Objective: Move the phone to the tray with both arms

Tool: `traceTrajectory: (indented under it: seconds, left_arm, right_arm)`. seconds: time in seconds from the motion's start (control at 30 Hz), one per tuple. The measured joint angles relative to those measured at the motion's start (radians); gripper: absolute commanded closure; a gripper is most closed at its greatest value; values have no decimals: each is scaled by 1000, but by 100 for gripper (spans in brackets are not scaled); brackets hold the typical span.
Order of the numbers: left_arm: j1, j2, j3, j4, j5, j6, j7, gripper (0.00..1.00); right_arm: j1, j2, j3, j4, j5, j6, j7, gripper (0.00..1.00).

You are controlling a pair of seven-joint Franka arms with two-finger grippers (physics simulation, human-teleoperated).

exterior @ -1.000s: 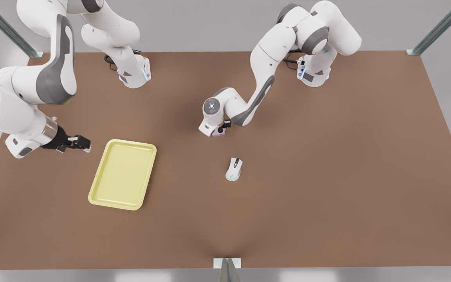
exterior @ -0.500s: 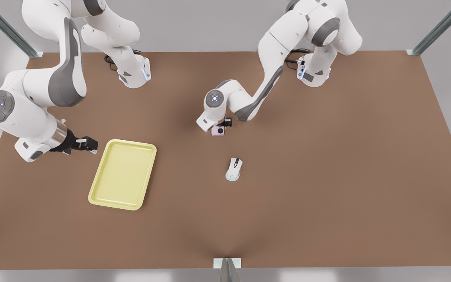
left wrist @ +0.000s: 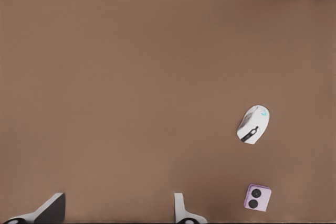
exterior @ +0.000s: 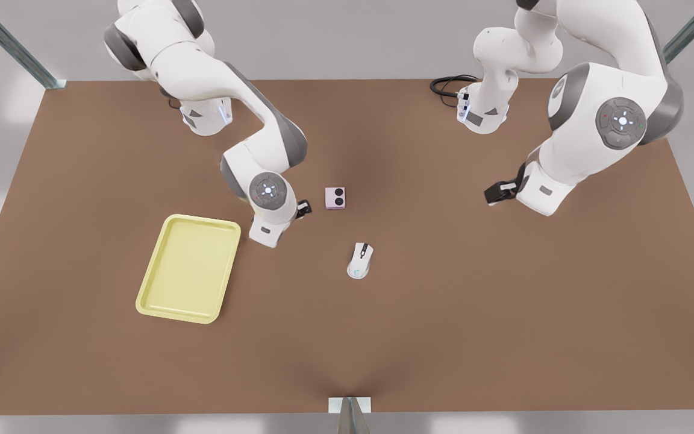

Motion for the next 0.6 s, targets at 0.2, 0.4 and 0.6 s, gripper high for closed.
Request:
traceTrajectory:
  seconds: [0.2, 0.4, 0.6]
  left_arm:
    - [3, 56, 8, 3, -55, -30, 92, 0]
    - [2, 67, 8, 3, -66, -33, 158, 0]
    - [2, 76, 8, 3, -67, -30, 205, 0]
  right_arm:
    - [81, -56, 11, -184, 27, 93, 189, 0]
    - [90, -36, 53, -293, 60, 298, 347, 0]
    - [88, 33, 82, -299, 65, 462, 443, 0]
